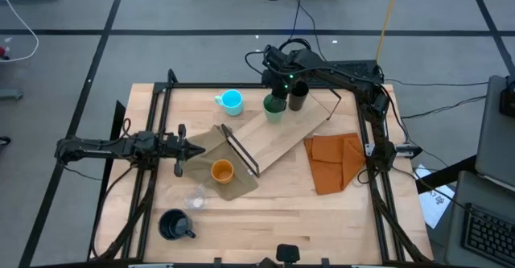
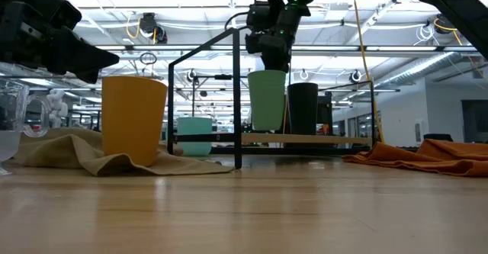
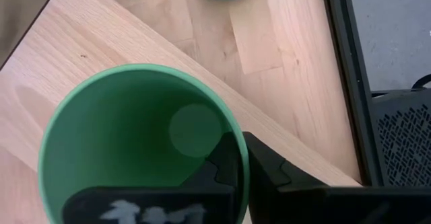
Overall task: Stack small to large cups/mugs on shelf
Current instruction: Put the green cup on the shelf
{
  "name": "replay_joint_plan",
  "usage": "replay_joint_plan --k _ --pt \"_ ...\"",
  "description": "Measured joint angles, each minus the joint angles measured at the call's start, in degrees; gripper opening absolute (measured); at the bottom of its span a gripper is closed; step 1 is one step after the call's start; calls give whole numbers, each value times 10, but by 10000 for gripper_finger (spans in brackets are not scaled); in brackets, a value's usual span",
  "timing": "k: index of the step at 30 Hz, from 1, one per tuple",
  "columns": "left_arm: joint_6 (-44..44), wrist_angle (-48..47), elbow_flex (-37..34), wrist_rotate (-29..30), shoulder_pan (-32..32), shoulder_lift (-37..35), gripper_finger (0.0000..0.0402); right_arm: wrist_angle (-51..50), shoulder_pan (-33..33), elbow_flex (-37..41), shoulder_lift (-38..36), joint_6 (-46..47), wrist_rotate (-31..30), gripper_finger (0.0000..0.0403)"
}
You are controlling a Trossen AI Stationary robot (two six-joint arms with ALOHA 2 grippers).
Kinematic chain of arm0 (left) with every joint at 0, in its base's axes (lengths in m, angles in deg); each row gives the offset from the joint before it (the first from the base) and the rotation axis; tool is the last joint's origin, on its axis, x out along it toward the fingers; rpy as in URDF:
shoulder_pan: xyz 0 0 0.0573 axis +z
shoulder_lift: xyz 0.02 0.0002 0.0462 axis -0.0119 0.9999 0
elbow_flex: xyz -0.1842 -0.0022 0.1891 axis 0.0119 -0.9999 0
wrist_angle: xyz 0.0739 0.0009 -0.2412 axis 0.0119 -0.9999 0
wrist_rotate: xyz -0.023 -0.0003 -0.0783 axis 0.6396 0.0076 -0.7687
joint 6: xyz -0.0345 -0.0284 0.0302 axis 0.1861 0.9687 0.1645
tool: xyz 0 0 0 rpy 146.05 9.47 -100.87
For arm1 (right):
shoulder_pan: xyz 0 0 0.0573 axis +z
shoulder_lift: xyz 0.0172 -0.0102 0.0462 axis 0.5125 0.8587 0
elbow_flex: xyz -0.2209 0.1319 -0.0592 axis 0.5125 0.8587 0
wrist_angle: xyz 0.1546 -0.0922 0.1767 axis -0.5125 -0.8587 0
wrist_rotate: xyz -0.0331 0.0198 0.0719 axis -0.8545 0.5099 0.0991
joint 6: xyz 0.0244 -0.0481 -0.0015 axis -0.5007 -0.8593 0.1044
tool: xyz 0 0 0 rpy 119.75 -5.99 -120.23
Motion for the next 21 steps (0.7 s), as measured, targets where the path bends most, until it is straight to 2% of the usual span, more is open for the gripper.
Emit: replay_joint_plan --k 16,21 --pt "2 0 0 0 0 0 10 5 -1 1 6 0 12 0" --pt "2 0 0 0 0 0 10 24 -3 28 6 0 14 0"
